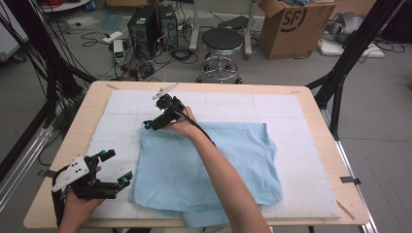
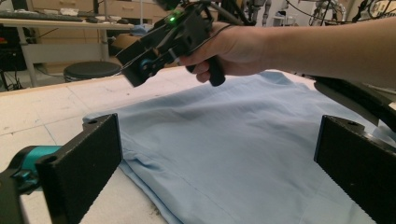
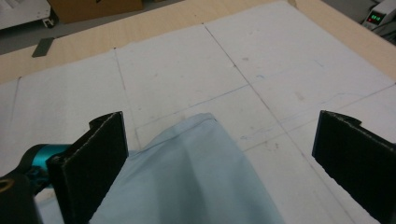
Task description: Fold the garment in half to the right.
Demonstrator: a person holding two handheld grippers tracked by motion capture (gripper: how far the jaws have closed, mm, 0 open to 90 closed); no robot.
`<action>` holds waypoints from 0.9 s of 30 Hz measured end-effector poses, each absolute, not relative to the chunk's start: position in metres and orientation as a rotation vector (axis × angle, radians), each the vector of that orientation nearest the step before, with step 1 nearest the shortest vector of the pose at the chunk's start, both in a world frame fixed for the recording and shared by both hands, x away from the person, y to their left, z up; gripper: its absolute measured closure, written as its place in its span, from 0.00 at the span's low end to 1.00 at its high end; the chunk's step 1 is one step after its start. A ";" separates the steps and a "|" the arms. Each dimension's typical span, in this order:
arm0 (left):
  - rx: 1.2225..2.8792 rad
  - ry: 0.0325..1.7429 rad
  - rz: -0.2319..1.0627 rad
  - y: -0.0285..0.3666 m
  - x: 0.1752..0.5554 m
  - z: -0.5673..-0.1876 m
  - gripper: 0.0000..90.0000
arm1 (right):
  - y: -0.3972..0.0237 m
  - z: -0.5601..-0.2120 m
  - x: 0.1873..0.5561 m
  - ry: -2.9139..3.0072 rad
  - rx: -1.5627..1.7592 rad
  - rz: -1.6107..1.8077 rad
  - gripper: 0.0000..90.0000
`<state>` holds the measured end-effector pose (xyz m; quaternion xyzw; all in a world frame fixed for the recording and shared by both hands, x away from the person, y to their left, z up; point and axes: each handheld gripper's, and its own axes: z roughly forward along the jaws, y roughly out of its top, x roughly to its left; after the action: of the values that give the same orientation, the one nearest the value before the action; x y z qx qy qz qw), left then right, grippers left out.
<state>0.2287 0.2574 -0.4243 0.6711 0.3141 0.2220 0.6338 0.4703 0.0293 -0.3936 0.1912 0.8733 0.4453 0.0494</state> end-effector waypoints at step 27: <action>1.527 0.724 0.499 0.261 0.228 -0.426 0.02 | 0.061 -0.437 0.479 2.707 0.728 1.226 0.69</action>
<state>0.2283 0.2606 -0.4261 0.6684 0.3170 0.2185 0.6364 0.4786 0.0615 -0.4372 0.2378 0.8841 0.4002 0.0409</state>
